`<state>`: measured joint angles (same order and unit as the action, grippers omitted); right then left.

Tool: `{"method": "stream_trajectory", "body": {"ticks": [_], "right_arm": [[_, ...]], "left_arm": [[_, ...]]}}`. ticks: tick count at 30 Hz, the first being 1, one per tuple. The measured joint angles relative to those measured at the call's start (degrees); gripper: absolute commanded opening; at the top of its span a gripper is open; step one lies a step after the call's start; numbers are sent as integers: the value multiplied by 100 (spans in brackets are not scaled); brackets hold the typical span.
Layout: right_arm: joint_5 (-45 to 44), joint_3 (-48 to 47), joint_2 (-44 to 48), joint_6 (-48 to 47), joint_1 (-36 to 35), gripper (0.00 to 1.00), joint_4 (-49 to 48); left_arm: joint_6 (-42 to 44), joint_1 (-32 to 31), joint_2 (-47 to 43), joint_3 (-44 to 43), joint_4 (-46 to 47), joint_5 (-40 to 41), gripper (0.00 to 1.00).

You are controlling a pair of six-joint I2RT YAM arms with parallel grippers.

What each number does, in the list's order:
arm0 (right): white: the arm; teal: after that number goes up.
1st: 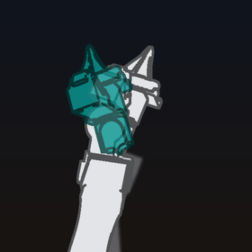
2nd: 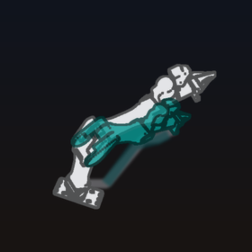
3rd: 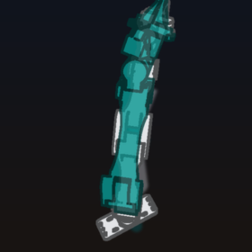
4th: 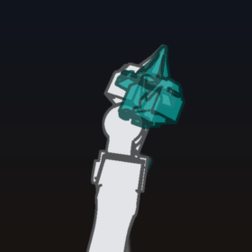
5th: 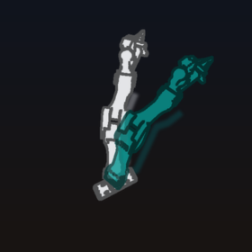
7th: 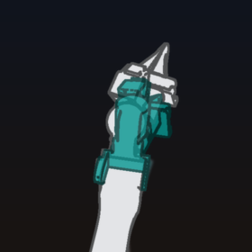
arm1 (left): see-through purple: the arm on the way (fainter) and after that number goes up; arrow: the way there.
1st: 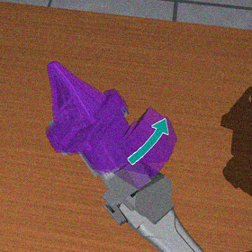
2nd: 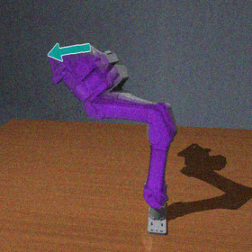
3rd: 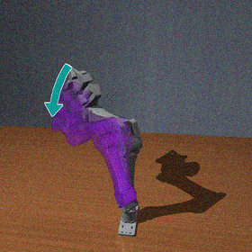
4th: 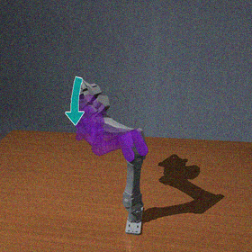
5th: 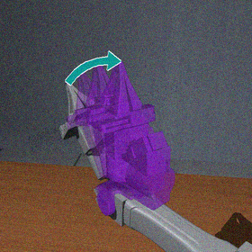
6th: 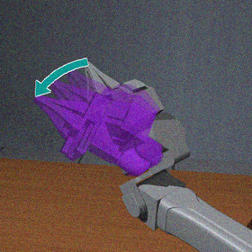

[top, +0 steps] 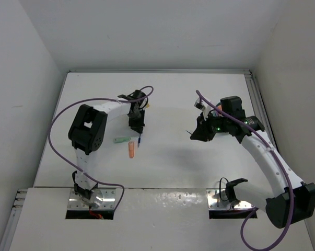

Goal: Sort the stationery into containers
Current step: Pick up the pen from the center of the board.

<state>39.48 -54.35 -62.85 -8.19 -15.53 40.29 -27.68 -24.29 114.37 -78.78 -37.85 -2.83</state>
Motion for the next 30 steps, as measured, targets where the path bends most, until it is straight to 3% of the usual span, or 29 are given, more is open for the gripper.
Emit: {"method": "stream_trajectory", "body": {"ticks": [5, 12, 15, 17, 23, 25, 30], "right_arm": [[4, -11, -17, -81, 7, 0, 72], [9, -92, -66, -133, 52, 0, 131], [11, -138, -66, -168, 101, 0, 186], [11, -140, -66, -181, 118, 0, 210], [13, -140, -63, -188, 127, 0, 229], [13, -144, -61, -186, 127, 0, 234], [13, -205, -17, -96, 157, 0, 227]], "left_arm": [[-4, -538, 470, -669, 83, -378, 18], [48, -1364, 892, -1296, 258, -190, 14], [179, -1504, 911, -1335, 243, 79, 36], [264, -1537, 911, -1342, 240, 146, 37], [479, -1646, 887, -1268, 291, 503, 18], [511, -1672, 885, -1268, 286, 568, 1], [586, -1746, 817, -1266, 299, 638, 0]]}}
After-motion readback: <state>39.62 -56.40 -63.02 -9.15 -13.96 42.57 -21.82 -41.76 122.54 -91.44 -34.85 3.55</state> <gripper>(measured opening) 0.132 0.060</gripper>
